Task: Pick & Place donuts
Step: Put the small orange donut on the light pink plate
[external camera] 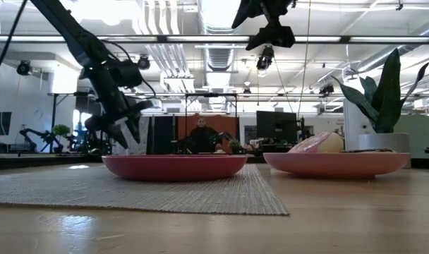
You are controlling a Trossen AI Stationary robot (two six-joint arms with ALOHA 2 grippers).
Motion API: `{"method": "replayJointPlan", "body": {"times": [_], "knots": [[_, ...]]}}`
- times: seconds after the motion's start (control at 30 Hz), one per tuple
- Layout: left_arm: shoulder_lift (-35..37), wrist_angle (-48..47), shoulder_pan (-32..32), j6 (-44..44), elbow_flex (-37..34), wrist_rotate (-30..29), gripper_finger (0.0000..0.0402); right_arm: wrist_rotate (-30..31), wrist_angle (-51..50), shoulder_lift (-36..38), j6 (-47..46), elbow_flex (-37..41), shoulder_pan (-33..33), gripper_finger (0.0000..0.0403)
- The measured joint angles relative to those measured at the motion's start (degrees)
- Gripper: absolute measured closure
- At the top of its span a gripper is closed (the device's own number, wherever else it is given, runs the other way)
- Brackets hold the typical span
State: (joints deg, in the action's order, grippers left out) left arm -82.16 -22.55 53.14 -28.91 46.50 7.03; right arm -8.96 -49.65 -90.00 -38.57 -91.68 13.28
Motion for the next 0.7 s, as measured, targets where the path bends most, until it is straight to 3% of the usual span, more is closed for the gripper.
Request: {"method": "replayJointPlan", "body": {"times": [0.1,0.23,0.47,0.7], "knots": [[-1.58,2.13,-0.01,1.35,0.02,-0.05,0.0243,0.01,-0.48,0.00,0.02,0.00,0.00,0.0144],[-2.04,0.79,-1.26,9.45,0.00,-1.78,0.0243,0.01,-1.18,0.00,0.15,0.02,0.00,0.0143],[-1.39,0.03,-5.94,16.51,0.08,-11.80,0.0243,0.05,-1.17,0.00,0.80,0.02,0.20,0.0144],[-3.71,0.09,-8.93,19.26,1.69,-14.48,0.0243,0.09,-1.14,0.00,1.09,0.02,0.61,0.0142]]}}
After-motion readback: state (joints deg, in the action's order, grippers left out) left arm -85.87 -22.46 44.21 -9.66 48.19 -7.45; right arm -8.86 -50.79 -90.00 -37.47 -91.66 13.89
